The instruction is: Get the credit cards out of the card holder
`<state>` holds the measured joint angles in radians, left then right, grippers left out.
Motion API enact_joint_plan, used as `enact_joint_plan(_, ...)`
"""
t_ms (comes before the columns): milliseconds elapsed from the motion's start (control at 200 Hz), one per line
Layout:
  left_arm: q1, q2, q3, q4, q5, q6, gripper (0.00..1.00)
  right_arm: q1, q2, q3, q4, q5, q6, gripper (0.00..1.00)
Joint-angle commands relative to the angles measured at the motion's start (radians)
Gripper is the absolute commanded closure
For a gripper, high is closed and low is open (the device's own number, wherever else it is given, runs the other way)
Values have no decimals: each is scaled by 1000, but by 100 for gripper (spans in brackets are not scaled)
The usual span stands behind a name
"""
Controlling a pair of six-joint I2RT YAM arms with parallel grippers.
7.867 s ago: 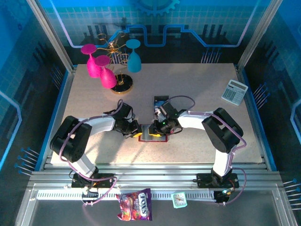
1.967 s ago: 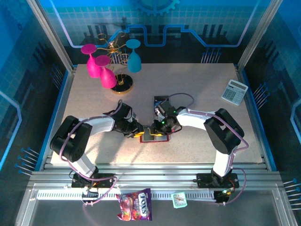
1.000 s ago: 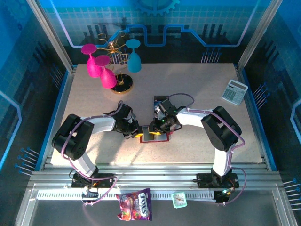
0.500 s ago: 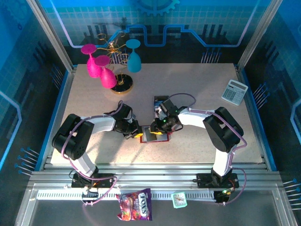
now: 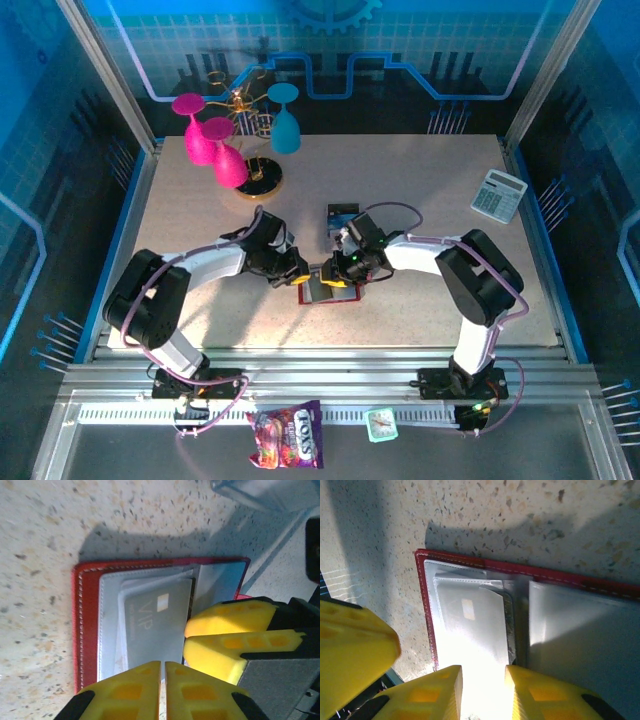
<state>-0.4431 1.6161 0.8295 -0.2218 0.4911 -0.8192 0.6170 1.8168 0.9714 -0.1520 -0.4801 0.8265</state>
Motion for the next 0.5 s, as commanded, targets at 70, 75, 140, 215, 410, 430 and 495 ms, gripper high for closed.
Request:
enact_joint_plan(70,-32,53,18,39,34,-44,88,-30,-50,-21,-1,-16,8,70)
enact_joint_plan(75,-33,55,19,40,34,-44,88,-30,-51,-20,-1,-15,7,70)
enact_joint_plan(140,-37,76,18,51,42,-45,88,-34,-54,-25,-4,-12,5,70)
enact_joint_plan(215,-38,90,19,50,36,-38,88,-36,-54,-24,-4,-17,3,71)
enact_joint_plan(410,-38,111,33,-12,-25,13,88,-28,-22,-9,16,-58,10,71)
enact_joint_plan(430,-38,110,33,-14,-28,15,88,-28,-19,-8,18,-60,11,71)
enact_joint_plan(495,-38,107,31,-21,-35,21,88,-26,-2,-3,19,-71,10,71)
